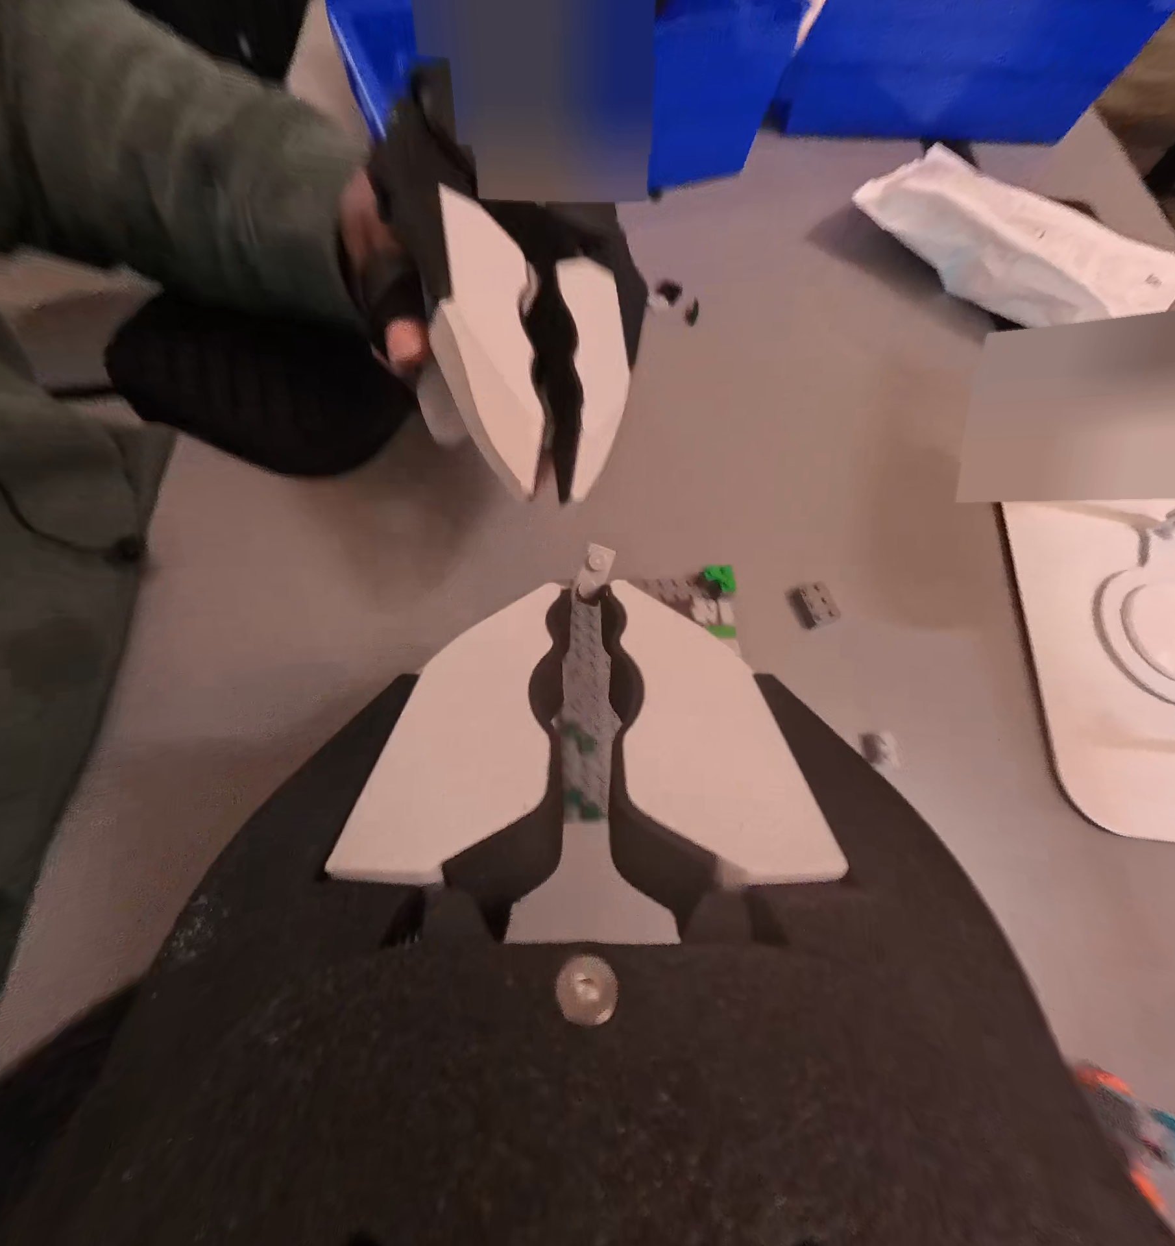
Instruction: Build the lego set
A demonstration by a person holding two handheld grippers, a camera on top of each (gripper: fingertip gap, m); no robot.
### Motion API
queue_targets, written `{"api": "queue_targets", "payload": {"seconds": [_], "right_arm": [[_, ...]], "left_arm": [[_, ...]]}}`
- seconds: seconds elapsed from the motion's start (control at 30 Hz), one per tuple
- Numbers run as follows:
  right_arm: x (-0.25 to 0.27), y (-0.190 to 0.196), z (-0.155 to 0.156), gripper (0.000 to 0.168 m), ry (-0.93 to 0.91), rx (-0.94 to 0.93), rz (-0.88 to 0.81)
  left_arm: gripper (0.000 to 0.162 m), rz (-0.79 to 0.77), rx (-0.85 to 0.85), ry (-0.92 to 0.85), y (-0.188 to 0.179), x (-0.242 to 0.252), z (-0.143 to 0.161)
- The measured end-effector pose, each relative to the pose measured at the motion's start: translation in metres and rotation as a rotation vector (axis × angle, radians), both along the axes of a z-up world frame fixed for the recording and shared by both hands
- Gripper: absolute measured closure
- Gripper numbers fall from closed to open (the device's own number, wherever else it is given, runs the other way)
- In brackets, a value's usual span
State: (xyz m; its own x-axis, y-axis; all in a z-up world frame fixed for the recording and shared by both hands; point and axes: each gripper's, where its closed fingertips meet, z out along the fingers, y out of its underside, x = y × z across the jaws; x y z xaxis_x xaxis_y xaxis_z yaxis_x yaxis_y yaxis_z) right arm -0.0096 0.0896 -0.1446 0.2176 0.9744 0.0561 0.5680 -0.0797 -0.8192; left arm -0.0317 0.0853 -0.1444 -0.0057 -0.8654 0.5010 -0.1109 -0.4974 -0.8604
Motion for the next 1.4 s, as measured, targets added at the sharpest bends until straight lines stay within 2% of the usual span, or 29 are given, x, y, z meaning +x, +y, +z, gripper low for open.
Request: {"api": "queue_targets", "payload": {"seconds": [0.2, 0.33, 0.5, 0.63, 1.1, 1.27, 1.4], "right_arm": [[0.055, 0.069, -0.035, 0.16, -0.304, 0.024, 0.021], [0.071, 0.109, -0.07, 0.16, -0.377, -0.023, 0.044], [0.082, 0.128, -0.115, 0.16, -0.484, -0.04, 0.07], [0.088, 0.131, -0.129, 0.159, -0.503, -0.05, 0.075], [0.088, 0.131, -0.134, 0.149, -0.492, -0.057, 0.082], [0.085, 0.136, -0.107, 0.146, -0.383, -0.021, 0.012], [0.084, 0.139, -0.076, 0.145, -0.243, 0.012, -0.117]], "left_arm": [[0.156, 0.184, 0.146, 0.208, 0.036, -0.012, -0.03], [0.158, 0.294, 0.195, 0.356, 0.053, -0.023, -0.062], [0.157, 0.398, 0.239, 0.446, 0.069, -0.038, -0.081], [0.158, 0.408, 0.227, 0.435, 0.074, -0.039, -0.086], [0.157, 0.39, 0.241, 0.469, 0.07, -0.035, -0.098], [0.158, 0.383, 0.248, 0.479, 0.069, -0.034, -0.102], [0.158, 0.379, 0.256, 0.476, 0.068, -0.033, -0.102]]}}
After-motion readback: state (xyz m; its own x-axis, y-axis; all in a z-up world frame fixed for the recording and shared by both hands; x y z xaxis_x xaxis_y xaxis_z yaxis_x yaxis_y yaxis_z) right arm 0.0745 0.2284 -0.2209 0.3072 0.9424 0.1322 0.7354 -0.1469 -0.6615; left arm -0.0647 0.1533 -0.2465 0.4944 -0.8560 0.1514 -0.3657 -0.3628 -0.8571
